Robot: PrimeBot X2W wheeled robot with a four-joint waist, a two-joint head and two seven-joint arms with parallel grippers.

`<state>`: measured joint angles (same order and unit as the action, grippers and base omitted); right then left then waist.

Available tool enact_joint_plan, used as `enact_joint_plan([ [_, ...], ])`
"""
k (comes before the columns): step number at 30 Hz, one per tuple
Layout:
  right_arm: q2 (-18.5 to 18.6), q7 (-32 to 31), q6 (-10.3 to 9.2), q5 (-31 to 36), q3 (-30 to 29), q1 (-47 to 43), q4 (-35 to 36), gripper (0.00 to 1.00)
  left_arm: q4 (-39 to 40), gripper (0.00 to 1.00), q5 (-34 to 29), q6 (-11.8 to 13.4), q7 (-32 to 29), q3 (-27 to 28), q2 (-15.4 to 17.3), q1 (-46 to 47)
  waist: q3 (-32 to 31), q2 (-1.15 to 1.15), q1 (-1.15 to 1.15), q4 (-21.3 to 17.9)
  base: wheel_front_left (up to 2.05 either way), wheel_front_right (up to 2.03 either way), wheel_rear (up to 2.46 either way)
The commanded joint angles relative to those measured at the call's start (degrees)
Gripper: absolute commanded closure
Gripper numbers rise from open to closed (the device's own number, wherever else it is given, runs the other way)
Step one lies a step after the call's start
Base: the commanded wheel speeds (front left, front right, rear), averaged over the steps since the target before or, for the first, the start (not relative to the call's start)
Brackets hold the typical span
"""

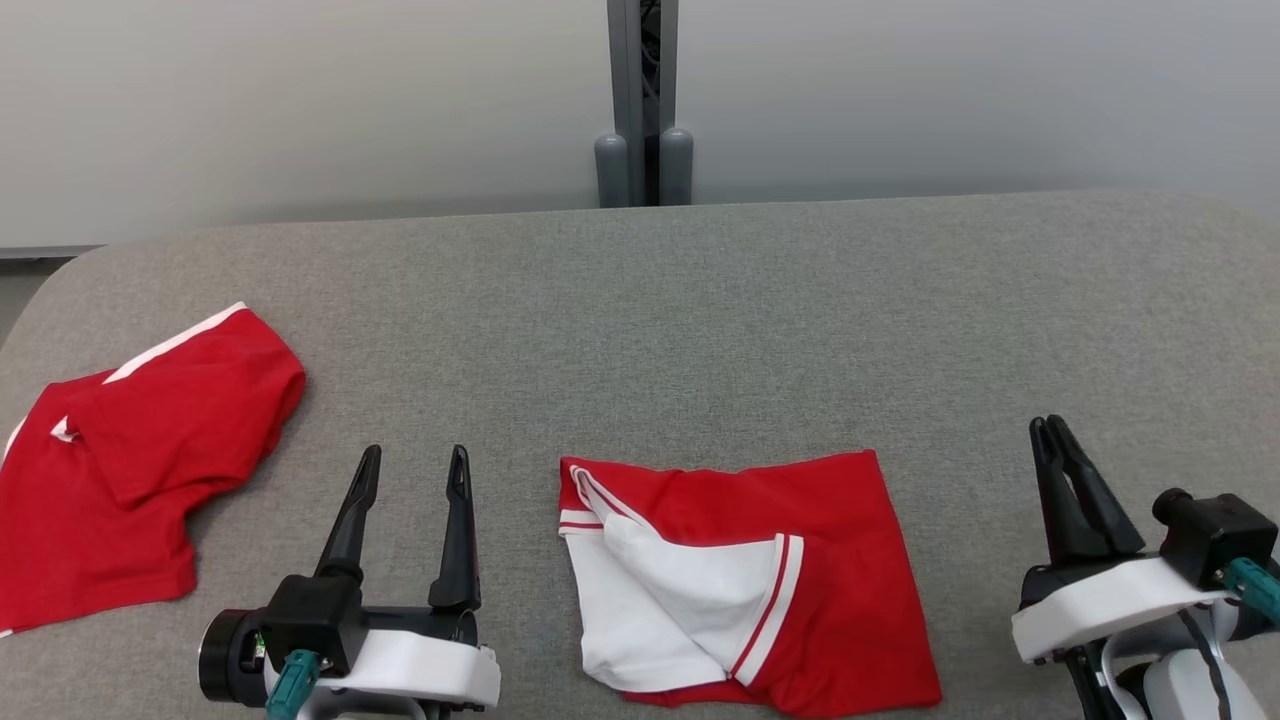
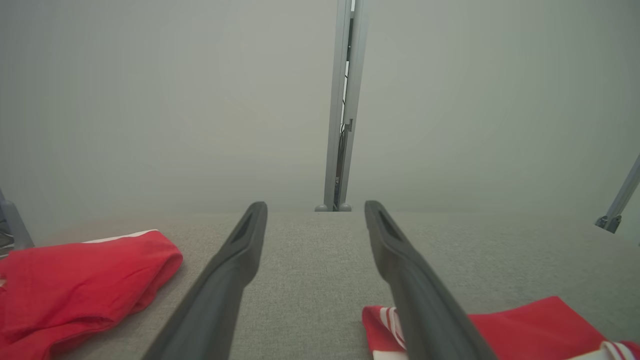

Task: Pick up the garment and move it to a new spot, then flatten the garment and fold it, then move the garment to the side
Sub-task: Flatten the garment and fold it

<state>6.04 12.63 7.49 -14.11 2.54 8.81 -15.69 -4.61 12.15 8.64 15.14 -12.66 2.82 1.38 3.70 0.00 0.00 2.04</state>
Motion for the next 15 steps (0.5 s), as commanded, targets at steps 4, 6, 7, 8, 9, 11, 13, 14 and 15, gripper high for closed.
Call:
enact_joint_plan([
  [4, 0.46, 0.59, 0.01, -1.39, 2.08, -1.5, -0.99, 1.0, -0.34, 0.0, -0.17, -0.13, 0.01, -0.19, 0.2, 0.53, 0.57, 0.0, 0.0, 1.17, 0.0, 0.0, 0.0],
  [6, 0.26, 0.57, 0.01, -1.98, 3.37, -2.08, -1.19, 1.0, -0.41, 0.0, -0.26, -0.11, 0.01, -0.18, 0.2, 0.58, 0.71, 0.0, 0.0, 1.62, 0.0, 0.0, 0.0],
  [7, 0.16, 0.57, 0.01, -2.34, 4.17, -2.4, -1.46, 1.0, -0.46, 0.0, -0.32, -0.22, 0.01, -0.22, 0.2, 0.64, 0.78, 0.0, 0.0, 1.89, 0.0, 0.0, 0.0],
  [8, 0.04, 0.49, 0.01, -2.68, 4.9, -2.61, -1.75, 1.0, -0.52, 0.0, -0.38, -0.36, 0.01, -0.28, 0.2, 0.74, 0.84, 0.0, 0.0, 2.21, 0.0, 0.0, 0.0],
  [9, -0.09, 0.35, 0.01, -3.03, 5.64, -2.67, -2.01, 1.0, -0.6, 0.0, -0.46, -0.48, 0.01, -0.33, 0.2, 0.85, 0.94, 0.0, 0.0, 2.53, 0.0, 0.0, 0.0],
  [11, -0.45, -0.08, 0.01, -3.76, 7.41, -3.22, -2.79, 1.0, -0.68, 0.0, -0.56, -0.44, 0.01, -0.26, 0.2, 1.08, 1.04, 0.0, 0.0, 3.18, 0.0, 0.0, 0.0],
  [13, -0.79, -0.34, 0.01, -4.57, 9.34, -3.7, -3.49, 1.0, -0.58, 0.0, -0.64, -0.43, 0.01, -0.14, 0.2, 1.3, 1.12, 0.0, 0.0, 3.85, 0.0, 0.0, 0.0],
  [14, -0.96, -0.7, 0.01, -5.06, 10.16, -3.71, -4.1, 1.0, -0.59, 0.0, -0.68, -0.49, 0.01, -0.1, 0.2, 1.38, 1.12, 0.0, 0.0, 4.21, 0.0, 0.0, 0.0],
  [15, -1.14, -0.84, 0.01, -5.34, 10.89, -3.76, -4.66, 1.0, -0.67, 0.0, -0.72, -0.59, 0.01, 0.02, 0.2, 1.41, 1.09, 0.0, 0.0, 4.57, 0.0, 0.0, 0.0],
])
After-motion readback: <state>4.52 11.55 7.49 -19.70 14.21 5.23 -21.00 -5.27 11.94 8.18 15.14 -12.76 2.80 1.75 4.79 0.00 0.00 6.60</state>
